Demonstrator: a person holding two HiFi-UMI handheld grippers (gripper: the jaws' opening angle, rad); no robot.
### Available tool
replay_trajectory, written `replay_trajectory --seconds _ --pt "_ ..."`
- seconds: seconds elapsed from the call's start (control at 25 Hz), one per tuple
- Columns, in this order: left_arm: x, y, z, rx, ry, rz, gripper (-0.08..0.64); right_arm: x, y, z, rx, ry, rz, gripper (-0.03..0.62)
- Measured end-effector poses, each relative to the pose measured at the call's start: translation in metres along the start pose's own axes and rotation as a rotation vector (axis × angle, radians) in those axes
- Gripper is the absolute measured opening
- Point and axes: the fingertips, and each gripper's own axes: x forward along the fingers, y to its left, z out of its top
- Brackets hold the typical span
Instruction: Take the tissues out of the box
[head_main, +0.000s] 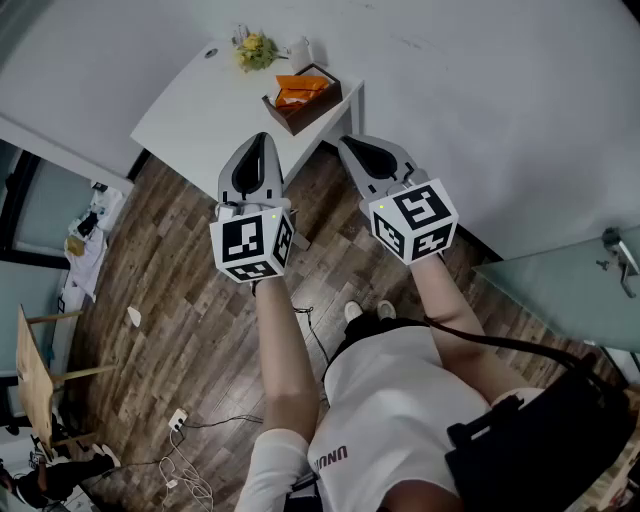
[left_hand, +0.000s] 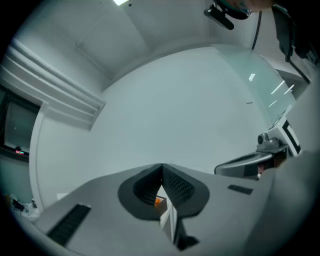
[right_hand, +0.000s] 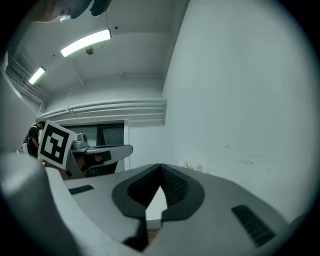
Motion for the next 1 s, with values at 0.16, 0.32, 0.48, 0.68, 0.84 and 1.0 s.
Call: replay_trajectory --seconds 0.16,0.32,0.48,0.68,0.84,1.0 --pt "0.0 0.002 0.0 0.001 0.0 0.003 0.015 0.001 0.0 0.0 -0.002 -0.002 0.003 0.018" --pt "0.0 0.002 -0.001 0.002 0.0 0.005 0.015 0.002 0.0 -0.001 0.0 -0.001 0.004 0.018" --pt "-0.001 0.004 0.0 0.002 -0.001 0.004 0.015 0.002 0.0 0.0 0.003 -0.001 0.001 0.018" --pt "-0.005 0.007 -0.001 0.0 0.0 0.0 0.015 0.004 0.004 0.001 0.003 -0.012 -0.001 0.018" --pt "-0.009 0.01 -0.001 -0.001 -0.009 -0.012 0.014 0.006 0.008 0.004 0.004 -0.021 -0.003 0.018" --pt "-0.015 0.014 0.0 0.001 -0.016 -0.03 0.015 0.008 0.014 0.005 0.002 -0.016 -0.011 0.02"
